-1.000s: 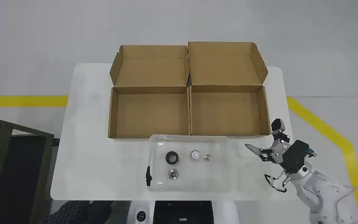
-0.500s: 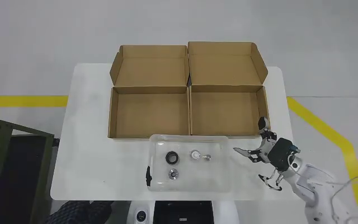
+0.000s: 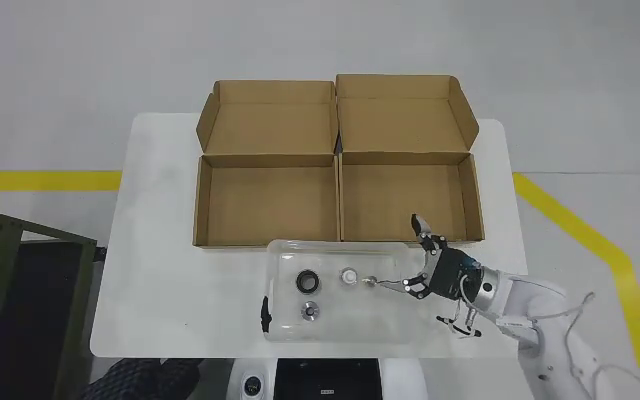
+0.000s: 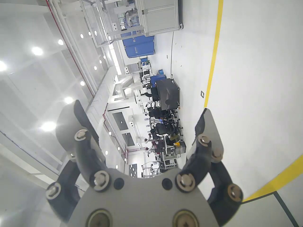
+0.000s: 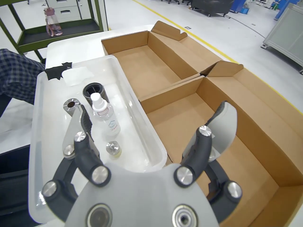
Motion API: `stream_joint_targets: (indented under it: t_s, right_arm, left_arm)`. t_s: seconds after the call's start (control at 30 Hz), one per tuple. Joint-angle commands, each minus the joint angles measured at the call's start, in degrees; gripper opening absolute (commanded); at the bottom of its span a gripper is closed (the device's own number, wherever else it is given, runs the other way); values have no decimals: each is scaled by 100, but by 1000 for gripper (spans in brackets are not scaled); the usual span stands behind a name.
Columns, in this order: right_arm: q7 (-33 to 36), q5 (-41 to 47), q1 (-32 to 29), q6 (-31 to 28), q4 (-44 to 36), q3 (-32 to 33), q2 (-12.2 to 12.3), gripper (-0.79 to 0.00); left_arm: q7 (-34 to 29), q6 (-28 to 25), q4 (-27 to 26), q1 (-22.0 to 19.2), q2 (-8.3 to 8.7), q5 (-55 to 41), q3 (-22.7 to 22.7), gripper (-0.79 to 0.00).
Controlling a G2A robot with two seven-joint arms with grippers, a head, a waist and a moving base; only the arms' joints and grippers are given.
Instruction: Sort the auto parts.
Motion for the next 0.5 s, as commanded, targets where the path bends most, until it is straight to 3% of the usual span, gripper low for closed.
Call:
stream_joint_targets:
  t_s: [0.0, 0.47]
  right_arm:
    - [164, 44, 121, -99, 18, -123, 4, 0]
    - [946, 14, 555, -384, -1, -929, 18, 0]
  left_arm:
    - [0, 0, 0, 0, 0, 0, 0, 0]
    - [0, 0, 0, 0, 0, 0, 0, 0]
